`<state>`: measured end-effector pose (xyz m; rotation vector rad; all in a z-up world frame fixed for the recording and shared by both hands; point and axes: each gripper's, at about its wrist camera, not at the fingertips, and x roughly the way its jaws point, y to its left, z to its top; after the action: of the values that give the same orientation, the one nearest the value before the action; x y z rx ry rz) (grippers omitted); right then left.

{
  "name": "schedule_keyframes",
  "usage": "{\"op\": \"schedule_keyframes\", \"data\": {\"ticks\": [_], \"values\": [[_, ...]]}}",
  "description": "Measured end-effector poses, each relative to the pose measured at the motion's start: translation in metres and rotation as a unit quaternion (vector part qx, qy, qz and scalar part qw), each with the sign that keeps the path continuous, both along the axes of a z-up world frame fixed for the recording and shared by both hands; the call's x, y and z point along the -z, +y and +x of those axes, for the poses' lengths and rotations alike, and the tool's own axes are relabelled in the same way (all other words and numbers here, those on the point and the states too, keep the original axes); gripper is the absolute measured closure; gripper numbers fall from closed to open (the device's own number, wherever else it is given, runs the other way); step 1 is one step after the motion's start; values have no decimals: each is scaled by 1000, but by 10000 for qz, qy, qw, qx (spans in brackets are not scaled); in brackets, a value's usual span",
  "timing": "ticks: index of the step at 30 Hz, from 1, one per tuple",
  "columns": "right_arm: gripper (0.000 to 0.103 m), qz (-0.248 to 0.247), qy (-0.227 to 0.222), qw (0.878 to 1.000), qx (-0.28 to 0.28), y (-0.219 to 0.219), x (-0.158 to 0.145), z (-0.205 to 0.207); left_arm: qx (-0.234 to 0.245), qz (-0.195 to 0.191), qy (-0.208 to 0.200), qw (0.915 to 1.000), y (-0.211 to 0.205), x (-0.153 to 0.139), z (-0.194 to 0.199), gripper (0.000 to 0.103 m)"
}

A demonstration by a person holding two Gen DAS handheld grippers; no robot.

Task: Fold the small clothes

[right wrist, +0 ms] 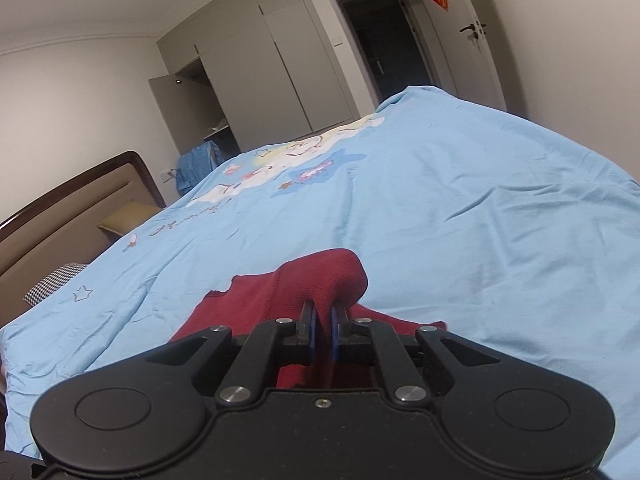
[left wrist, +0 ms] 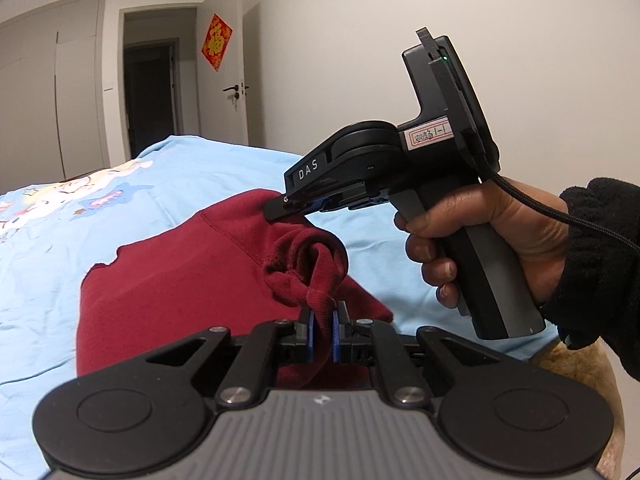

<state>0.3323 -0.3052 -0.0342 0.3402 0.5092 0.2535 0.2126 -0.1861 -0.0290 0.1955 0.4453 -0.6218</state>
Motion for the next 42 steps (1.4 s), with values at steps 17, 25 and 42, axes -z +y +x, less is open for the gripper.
{"op": "schedule_keyframes", "data": {"ticks": [17,25,42], "values": [[96,75,192,9993,315,-12,18,-12,215,147,215,9994,-7,-1,19,95],[96,154,293,9984,452,-18,26,-19,292,204,258,9990,-7,1,24,94],[94,100,465,9976,500,-17,39,-13,295,115,475,9984,-2,-7,37,84]]}}
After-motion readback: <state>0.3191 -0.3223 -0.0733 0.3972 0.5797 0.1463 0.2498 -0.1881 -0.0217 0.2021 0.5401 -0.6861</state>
